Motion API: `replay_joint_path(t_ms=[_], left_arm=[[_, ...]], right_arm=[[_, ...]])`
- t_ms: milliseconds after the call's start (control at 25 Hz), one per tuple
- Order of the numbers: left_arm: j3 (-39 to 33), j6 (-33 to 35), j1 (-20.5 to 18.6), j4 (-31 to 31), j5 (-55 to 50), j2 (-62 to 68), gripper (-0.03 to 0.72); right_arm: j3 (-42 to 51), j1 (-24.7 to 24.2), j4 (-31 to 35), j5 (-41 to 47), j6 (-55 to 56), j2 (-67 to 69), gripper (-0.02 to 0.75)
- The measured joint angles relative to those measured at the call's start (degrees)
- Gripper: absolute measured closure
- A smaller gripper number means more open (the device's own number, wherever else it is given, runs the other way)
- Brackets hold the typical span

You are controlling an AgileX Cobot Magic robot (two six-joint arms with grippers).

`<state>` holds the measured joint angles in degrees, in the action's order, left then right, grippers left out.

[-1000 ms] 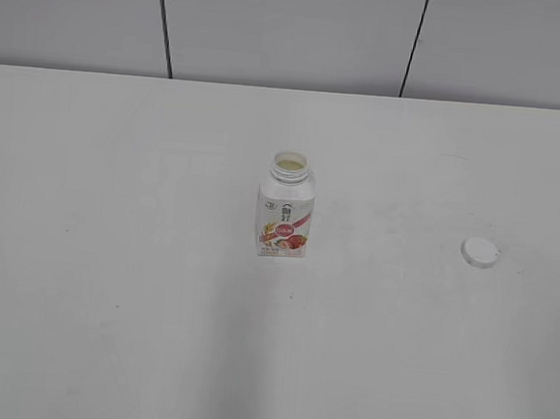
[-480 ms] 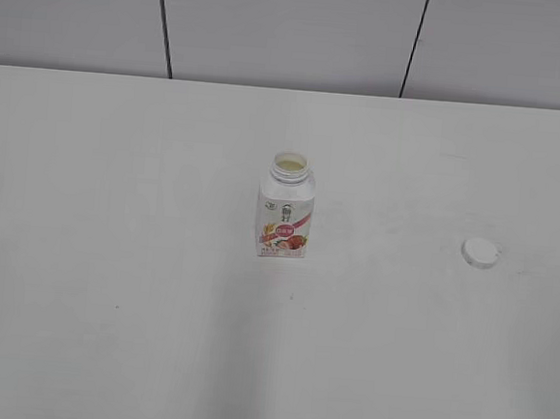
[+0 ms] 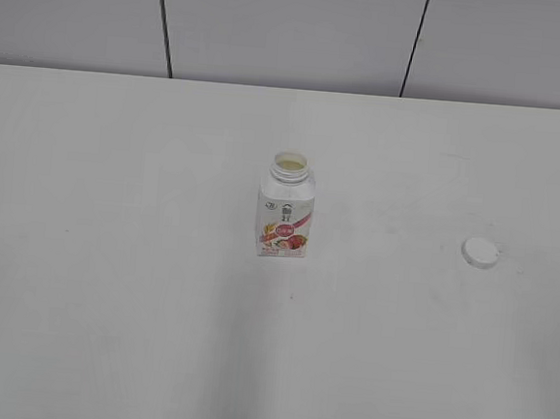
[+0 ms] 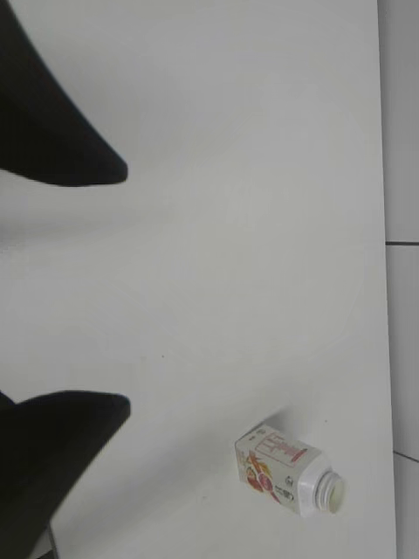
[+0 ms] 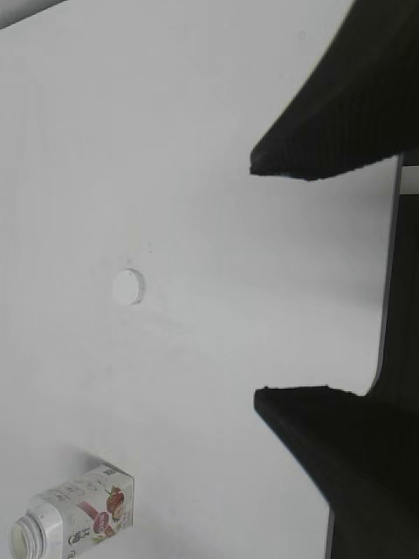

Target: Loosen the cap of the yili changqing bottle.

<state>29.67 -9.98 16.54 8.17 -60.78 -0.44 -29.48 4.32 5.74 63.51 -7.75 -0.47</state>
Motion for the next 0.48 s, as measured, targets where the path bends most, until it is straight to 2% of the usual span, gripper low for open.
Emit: replay_joint_path(t_ms=[160,360,480], left_arm=[[0.00,0.00,-2.63,-0.05,0.00,0.00,0.231],[0.00,0.02,-11.29,-0.16,0.00,0.00,0.231],[0.00,0.02,-14.63,-0.27,0.00,0.00,0.231]], right_arm=[[0.00,0.00,-0.26,-0.41,0.00,0.00,0.156],[0.00,0.00,-0.31,-0.52,0.00,0.00,0.156],[0.00,0.00,-0.64,-0.52,0.00,0.00,0.156]])
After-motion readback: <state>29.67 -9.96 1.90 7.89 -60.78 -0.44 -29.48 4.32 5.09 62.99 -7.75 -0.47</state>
